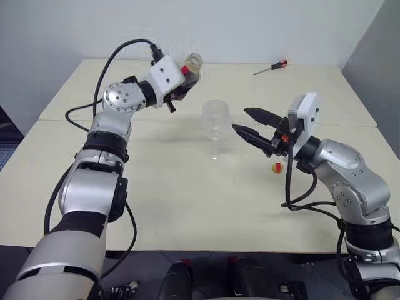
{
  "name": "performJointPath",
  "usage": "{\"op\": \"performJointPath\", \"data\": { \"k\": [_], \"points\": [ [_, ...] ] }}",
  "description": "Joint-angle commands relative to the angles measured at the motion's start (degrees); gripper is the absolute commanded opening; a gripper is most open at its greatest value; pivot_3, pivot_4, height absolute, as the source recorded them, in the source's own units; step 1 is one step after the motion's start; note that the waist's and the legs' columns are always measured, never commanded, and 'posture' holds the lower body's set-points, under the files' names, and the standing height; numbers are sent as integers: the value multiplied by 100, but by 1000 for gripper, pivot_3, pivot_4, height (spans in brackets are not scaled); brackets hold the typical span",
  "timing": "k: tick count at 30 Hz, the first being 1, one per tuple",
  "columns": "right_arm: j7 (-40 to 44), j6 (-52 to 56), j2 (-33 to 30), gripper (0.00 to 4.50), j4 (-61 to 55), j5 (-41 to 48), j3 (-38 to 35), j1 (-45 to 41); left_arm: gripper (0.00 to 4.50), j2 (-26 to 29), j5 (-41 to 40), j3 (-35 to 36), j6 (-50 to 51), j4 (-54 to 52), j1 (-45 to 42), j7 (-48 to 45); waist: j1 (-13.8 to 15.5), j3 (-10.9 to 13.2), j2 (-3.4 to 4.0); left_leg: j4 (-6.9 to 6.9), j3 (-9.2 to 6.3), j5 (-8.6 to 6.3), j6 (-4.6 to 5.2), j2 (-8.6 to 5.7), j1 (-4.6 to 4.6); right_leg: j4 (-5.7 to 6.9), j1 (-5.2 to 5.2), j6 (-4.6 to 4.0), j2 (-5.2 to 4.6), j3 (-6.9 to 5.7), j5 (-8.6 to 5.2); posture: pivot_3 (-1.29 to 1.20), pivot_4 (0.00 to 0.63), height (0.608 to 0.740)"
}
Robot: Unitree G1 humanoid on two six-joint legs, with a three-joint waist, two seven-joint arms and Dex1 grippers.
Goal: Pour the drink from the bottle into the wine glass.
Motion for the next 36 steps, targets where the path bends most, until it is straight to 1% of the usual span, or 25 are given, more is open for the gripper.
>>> {"op": "performJointPath", "data": {
  "k": [1, 8, 12, 17, 36],
  "points": [
    [-100, 76, 21, 2652, -42, 47, -204, -230, 1007, 72, 323, -178, -568, 226, -402, 125, -10, 0, 0, 0, 1, 0, 0, 1, 0, 0, -1, 0, 0, 0, 0, 0, 150, 740],
    [-273, 254, 145, 2652, -68, 72, -208, -400, 1007, 197, 1085, -645, -1198, 647, -818, 616, -1, 1, 0, 0, -1, 0, 1, 1, -6, 4, -7, 0, 1, -1, 0, 0, 150, 740],
    [-324, 306, 175, 2652, -141, 62, -215, -368, 1007, 336, 1573, -941, -1406, 775, -996, 1098, -2, 1, 0, 0, 1, 0, 1, 0, -6, 4, -7, 0, -1, 0, 0, 0, 150, 740],
    [-316, 266, 181, 2652, -136, 24, -198, -342, 1007, 483, 1995, -1191, -1518, 895, -1177, 1573, -1, 1, 0, 1, -2, 0, 1, 0, -6, 8, -7, 0, 0, -2, 0, 0, 150, 740],
    [-342, 213, 349, 2652, -26, -56, -154, -411, 1007, 661, 2854, -1734, -1807, 1013, -1482, 2446, 0, 1, 0, 6, 0, 0, 0, 0, -6, 19, -12, 0, -1, -1, 0, 0, 150, 740]
  ]
}}
